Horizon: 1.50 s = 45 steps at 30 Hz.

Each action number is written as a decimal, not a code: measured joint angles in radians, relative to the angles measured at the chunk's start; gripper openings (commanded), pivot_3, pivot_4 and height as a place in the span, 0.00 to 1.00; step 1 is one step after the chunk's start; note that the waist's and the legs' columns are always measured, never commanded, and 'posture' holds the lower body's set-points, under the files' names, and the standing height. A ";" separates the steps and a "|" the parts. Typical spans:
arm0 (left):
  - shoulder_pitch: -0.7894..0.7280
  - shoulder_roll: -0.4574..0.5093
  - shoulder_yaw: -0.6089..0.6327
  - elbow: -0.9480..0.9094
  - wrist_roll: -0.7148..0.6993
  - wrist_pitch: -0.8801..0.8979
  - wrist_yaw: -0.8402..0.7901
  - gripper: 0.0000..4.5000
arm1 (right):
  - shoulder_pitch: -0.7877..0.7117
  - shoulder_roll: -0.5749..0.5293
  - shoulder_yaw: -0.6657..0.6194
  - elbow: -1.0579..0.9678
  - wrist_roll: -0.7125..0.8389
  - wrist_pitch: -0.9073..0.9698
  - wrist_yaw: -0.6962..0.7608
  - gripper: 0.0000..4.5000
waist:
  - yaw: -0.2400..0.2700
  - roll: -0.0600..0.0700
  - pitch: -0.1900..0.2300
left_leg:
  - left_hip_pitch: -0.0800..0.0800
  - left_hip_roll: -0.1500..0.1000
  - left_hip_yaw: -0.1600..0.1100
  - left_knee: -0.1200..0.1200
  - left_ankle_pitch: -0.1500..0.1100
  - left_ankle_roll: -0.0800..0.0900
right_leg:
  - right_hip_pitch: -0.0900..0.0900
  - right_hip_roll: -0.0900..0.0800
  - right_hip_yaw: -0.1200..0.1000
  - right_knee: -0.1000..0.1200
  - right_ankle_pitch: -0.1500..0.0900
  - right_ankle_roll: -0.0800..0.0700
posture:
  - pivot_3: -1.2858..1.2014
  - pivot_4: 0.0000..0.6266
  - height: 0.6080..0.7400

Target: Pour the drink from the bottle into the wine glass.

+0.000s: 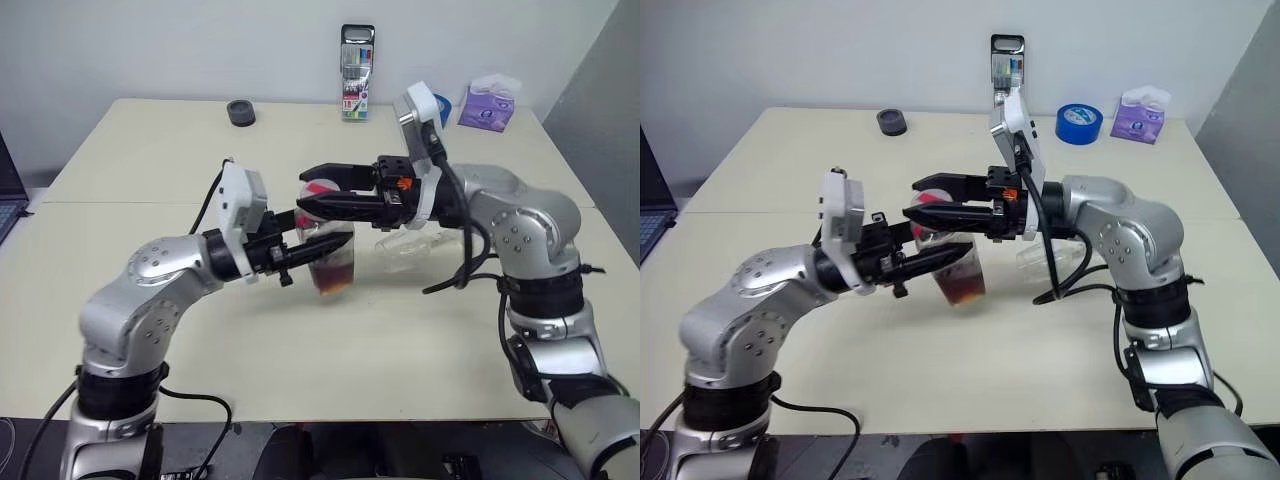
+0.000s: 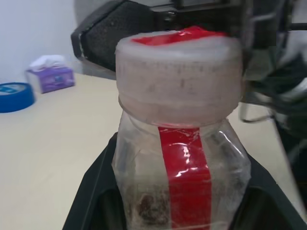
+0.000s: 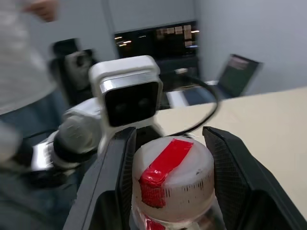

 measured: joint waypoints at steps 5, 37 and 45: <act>-0.024 0.046 0.008 -0.001 -0.041 0.019 -0.035 0.41 | -0.079 -0.009 0.038 0.124 -0.017 -0.038 0.172 0.58 | 0.001 0.000 0.000 | 0.000 0.000 0.000 0.002 0.000 0.000 | 0.000 0.000 0.000 0.001 0.000 0.000 | 0.52 0.24 1.00; -0.034 -0.004 -0.068 0.154 0.122 -0.135 -0.058 0.41 | 0.195 0.039 -0.046 -0.350 -0.035 0.087 -0.452 0.99 | 0.003 0.000 0.000 | -0.002 0.000 -0.001 0.015 0.000 0.000 | -0.002 0.000 0.000 0.014 0.000 0.000 | 0.52 0.24 1.00; -0.034 -0.007 -0.068 0.154 0.124 -0.135 -0.060 0.41 | 0.213 0.046 -0.030 -0.349 -0.038 0.080 -0.455 0.79 | 0.003 0.000 0.000 | -0.002 0.000 -0.001 0.015 0.000 0.000 | -0.002 0.000 0.000 0.015 0.000 0.000 | 0.52 0.24 1.00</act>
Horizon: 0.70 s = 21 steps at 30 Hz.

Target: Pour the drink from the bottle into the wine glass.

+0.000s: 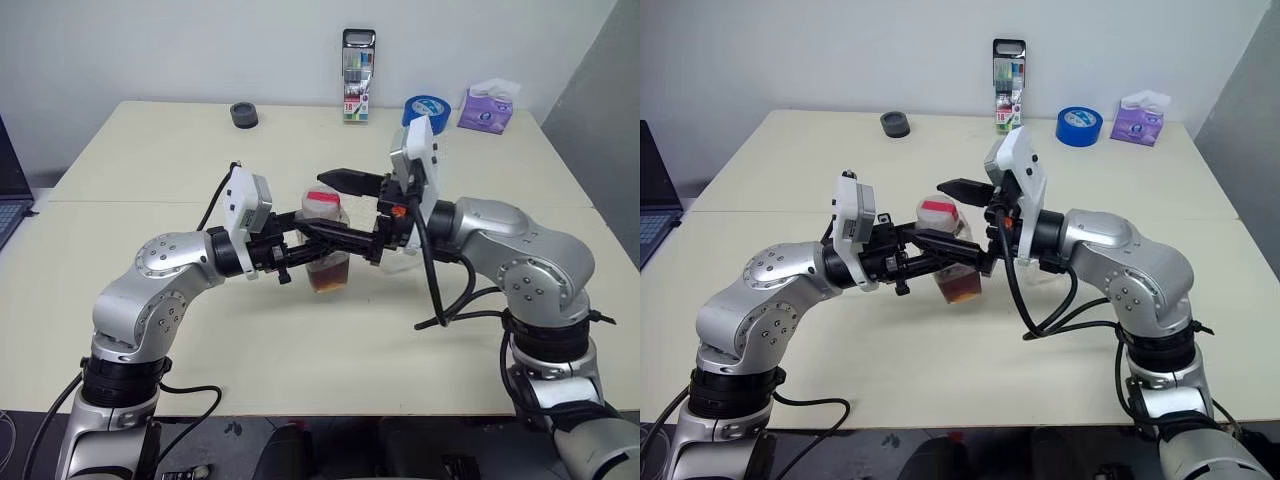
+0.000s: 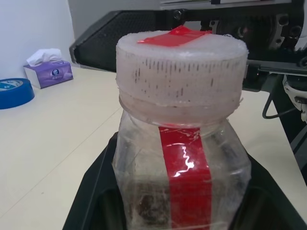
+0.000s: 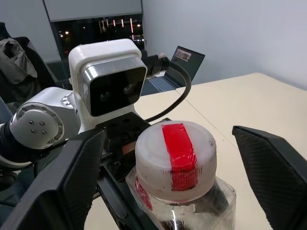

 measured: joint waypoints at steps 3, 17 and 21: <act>0.001 0.000 0.000 0.000 0.000 0.000 -0.001 0.41 | 0.000 0.007 0.000 0.001 -0.001 -0.012 -0.010 0.54 | 0.000 0.000 0.000 | 0.000 0.000 0.000 0.000 0.000 0.000 | 0.000 0.000 0.000 0.000 0.000 0.000 | 0.52 0.24 1.00; 0.028 0.012 0.024 -0.074 -0.055 0.041 0.003 0.41 | -0.106 -0.082 0.045 0.185 -0.002 -0.136 0.303 0.41 | -0.002 0.000 0.000 | 0.001 0.000 0.000 0.000 -0.001 0.003 | 0.000 0.000 0.000 0.000 0.000 0.000 | 0.52 0.24 1.00; 0.026 0.033 0.045 -0.107 -0.103 0.088 0.003 0.41 | -0.228 -0.083 0.100 0.400 -0.040 -0.258 0.562 0.41 | -0.005 0.000 0.000 | 0.002 0.001 0.000 0.000 -0.002 0.003 | 0.000 0.001 0.000 0.000 0.000 0.000 | 0.52 0.24 1.00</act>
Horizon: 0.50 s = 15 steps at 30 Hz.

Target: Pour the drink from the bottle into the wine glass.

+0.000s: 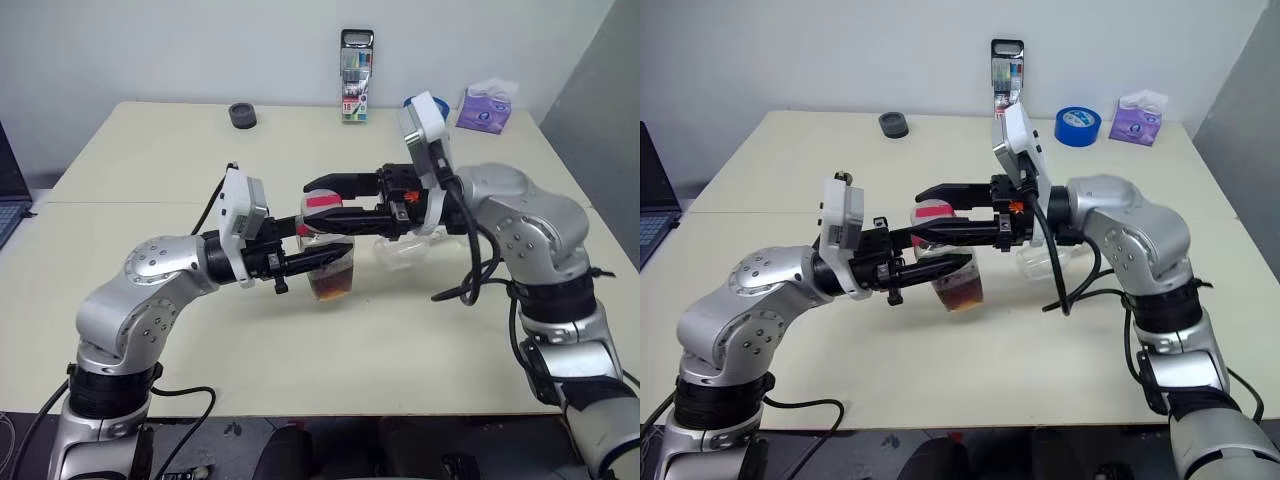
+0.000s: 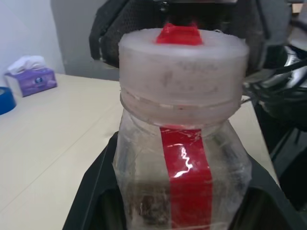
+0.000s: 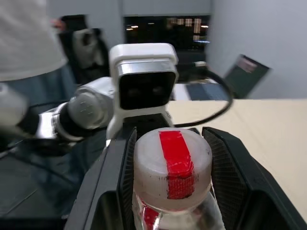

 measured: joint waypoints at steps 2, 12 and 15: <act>-0.004 0.003 0.012 0.000 -0.006 0.014 0.004 0.41 | -0.048 0.017 0.017 0.095 -0.023 -0.045 0.078 0.41 | 0.001 0.000 0.000 | 0.000 0.000 0.000 0.000 0.000 0.000 | 0.000 0.000 0.000 0.000 0.000 0.000 | 0.52 0.24 1.00; -0.028 -0.021 -0.038 -0.002 -0.010 0.023 0.002 0.41 | -0.045 -0.045 0.031 0.149 -0.090 -0.045 0.180 1.00 | 0.009 0.000 0.000 | -0.003 -0.001 -0.001 0.001 0.002 -0.003 | 0.000 -0.002 -0.001 -0.002 0.000 0.000 | 0.52 0.24 1.00; -0.031 -0.024 -0.039 0.007 0.002 0.002 0.001 0.41 | 0.000 -0.081 0.008 0.063 -0.063 0.041 0.136 1.00 | 0.006 0.000 0.000 | -0.002 -0.001 -0.001 0.000 0.002 -0.003 | -0.001 -0.002 -0.001 -0.001 0.000 0.000 | 0.52 0.24 1.00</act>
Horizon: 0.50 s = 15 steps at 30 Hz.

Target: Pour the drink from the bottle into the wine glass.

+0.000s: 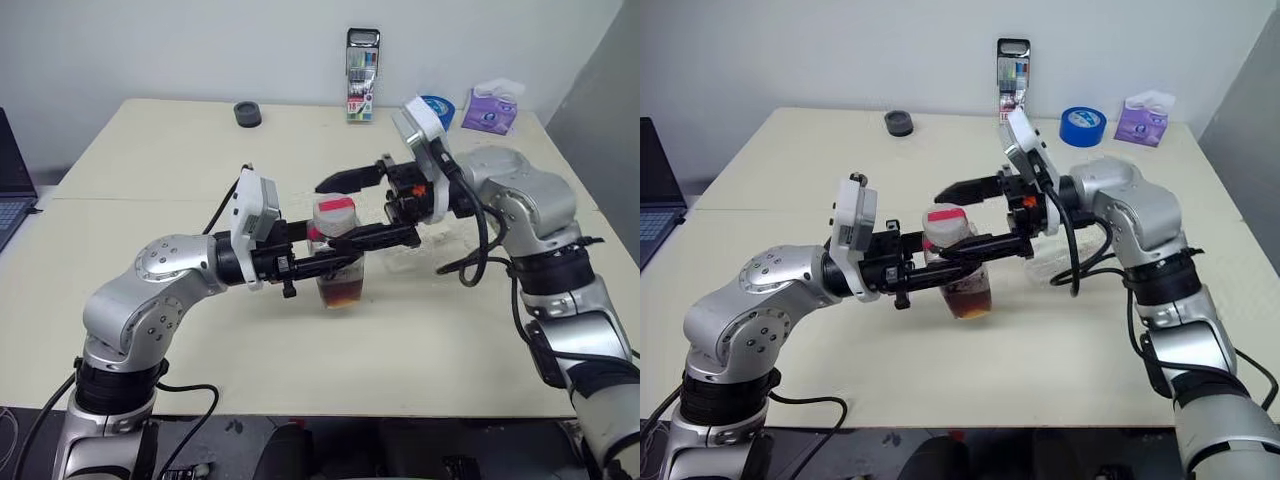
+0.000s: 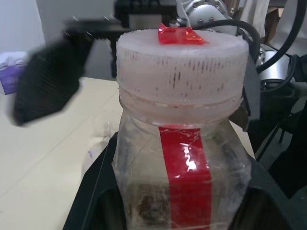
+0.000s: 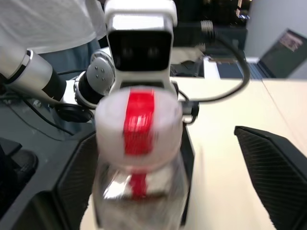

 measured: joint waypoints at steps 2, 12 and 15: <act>-0.001 0.000 0.000 0.014 0.013 -0.013 -0.002 0.41 | 0.030 -0.026 -0.038 -0.077 0.027 0.051 -0.048 1.00 | -0.001 0.000 0.000 | 0.000 0.000 0.000 0.000 0.000 0.000 | 0.000 0.000 0.000 0.000 0.000 0.000 | 0.52 0.24 1.00; -0.003 0.002 0.001 0.094 0.071 -0.072 -0.017 0.41 | 0.197 0.085 -0.167 -0.453 0.091 0.220 -0.523 1.00 | -0.001 0.000 0.000 | 0.000 0.000 0.000 0.000 0.000 0.000 | 0.000 0.000 0.000 0.001 0.000 0.000 | 0.52 0.24 1.00; -0.007 -0.002 0.001 0.111 0.081 -0.082 -0.022 0.41 | 0.223 0.123 -0.149 -0.471 0.068 0.222 -0.614 1.00 | -0.001 0.000 0.000 | 0.000 0.000 0.000 0.000 0.000 0.000 | 0.000 0.000 0.000 0.001 0.000 0.000 | 0.52 0.24 1.00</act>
